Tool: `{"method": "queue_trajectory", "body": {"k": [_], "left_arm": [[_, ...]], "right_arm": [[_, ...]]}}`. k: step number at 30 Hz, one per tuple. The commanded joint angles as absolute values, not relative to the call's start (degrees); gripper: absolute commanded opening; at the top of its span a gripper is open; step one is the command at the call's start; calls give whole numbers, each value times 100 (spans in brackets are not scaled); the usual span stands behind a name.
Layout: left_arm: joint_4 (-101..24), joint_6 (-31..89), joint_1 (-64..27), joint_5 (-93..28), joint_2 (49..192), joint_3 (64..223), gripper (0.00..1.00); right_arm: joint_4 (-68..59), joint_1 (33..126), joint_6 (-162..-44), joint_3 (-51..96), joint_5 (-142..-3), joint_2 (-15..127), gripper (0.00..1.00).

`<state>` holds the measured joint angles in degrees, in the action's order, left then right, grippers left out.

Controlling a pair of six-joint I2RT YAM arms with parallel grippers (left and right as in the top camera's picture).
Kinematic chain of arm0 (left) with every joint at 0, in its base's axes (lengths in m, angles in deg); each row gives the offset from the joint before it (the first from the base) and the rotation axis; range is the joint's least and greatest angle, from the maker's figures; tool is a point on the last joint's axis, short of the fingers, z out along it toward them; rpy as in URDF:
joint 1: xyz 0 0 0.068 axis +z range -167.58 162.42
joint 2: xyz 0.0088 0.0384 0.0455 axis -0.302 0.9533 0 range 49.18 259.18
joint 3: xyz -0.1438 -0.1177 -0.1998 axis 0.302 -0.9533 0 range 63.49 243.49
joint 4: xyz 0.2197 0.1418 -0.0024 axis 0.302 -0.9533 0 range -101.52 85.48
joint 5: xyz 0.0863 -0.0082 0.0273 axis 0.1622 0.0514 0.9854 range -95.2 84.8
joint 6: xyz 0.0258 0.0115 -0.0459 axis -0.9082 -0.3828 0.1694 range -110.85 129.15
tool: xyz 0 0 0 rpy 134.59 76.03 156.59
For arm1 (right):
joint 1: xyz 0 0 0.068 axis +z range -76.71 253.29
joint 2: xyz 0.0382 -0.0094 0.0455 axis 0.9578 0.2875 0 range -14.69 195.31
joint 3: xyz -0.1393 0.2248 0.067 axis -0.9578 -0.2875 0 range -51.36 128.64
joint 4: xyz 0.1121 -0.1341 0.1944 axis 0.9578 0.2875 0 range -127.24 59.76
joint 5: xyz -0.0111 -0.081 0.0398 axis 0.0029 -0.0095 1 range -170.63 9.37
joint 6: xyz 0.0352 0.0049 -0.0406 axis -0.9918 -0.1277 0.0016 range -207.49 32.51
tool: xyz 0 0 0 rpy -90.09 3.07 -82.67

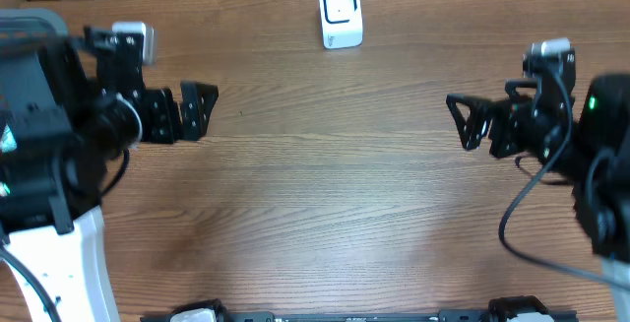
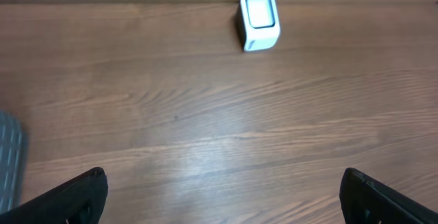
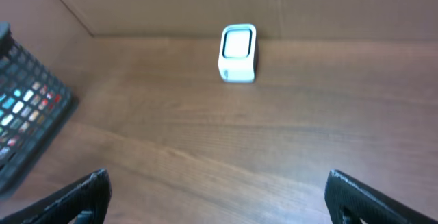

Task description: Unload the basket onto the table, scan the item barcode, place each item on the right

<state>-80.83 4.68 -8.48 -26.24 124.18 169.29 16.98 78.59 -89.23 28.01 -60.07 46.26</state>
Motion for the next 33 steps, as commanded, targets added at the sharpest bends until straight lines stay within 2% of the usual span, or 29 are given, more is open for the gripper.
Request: {"method": "queue_trajectory", "body": {"k": [1, 8, 16, 25, 33], "left_arm": [[-8396, 444, -824, -2976, 12835, 17755, 100], [-8387, 468, -824, -3328, 13054, 17803, 100], [-8051, 883, -784, -3157, 13163, 17803, 100], [-7852, 1676, -692, -2047, 13178, 17803, 100], [-7343, 2295, 774, -1813, 13178, 17810, 100]], "right_arm": [[2233, 7870, -8899, 3702, -5996, 5196, 100], [2181, 7870, -8919, 3815, -5848, 5745, 100], [2117, 7870, -8919, 3813, -5802, 6254, 100], [2095, 7870, -8851, 3813, -5804, 6328, 100], [2098, 7870, -8855, 3813, -5804, 6328, 100]]}}
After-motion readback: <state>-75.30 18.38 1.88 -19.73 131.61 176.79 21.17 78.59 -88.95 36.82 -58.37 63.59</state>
